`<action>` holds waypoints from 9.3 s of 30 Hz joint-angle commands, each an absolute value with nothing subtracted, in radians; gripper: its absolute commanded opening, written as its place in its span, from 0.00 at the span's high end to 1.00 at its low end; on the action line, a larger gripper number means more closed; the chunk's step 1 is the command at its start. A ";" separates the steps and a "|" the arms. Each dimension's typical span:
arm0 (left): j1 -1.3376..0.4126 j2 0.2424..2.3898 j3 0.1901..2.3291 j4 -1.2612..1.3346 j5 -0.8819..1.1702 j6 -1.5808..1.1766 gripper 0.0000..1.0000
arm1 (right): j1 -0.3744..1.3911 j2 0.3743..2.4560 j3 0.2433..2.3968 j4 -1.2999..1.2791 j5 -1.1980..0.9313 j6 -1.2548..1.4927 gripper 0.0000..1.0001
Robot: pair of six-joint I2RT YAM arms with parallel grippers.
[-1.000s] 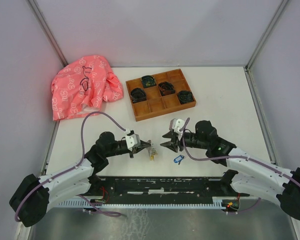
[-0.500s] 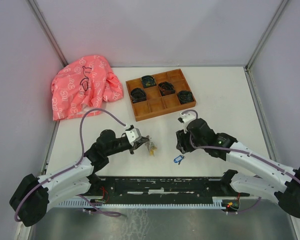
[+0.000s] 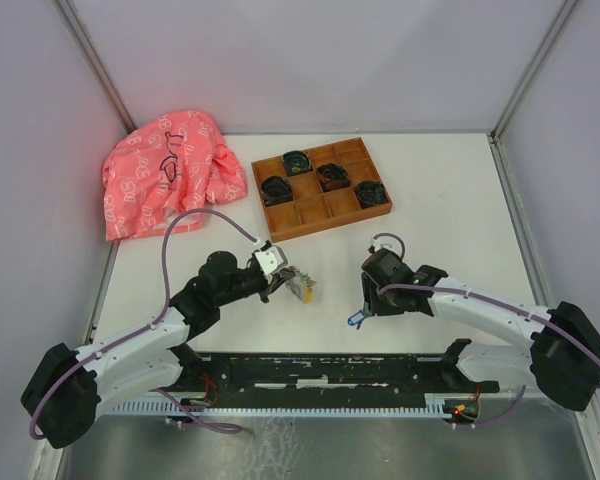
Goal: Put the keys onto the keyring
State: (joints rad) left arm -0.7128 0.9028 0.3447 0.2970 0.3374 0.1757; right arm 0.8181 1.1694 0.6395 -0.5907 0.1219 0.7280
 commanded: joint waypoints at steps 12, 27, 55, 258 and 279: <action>-0.707 0.911 0.416 0.237 0.302 0.193 0.97 | 0.824 1.335 0.622 -0.485 0.094 0.839 0.56; -0.707 0.920 0.417 0.236 0.287 0.195 0.97 | 0.824 1.470 0.727 -0.443 0.098 0.720 0.72; -0.707 0.909 0.414 0.233 0.279 0.196 0.97 | 0.835 1.365 0.823 -0.451 0.098 0.367 0.99; -0.707 0.864 0.074 0.894 0.557 0.141 0.97 | 1.038 1.120 0.540 0.327 -0.280 -0.508 0.99; -0.707 0.878 0.079 0.897 0.587 0.143 0.97 | 1.037 1.135 0.552 0.316 -0.263 -0.479 0.99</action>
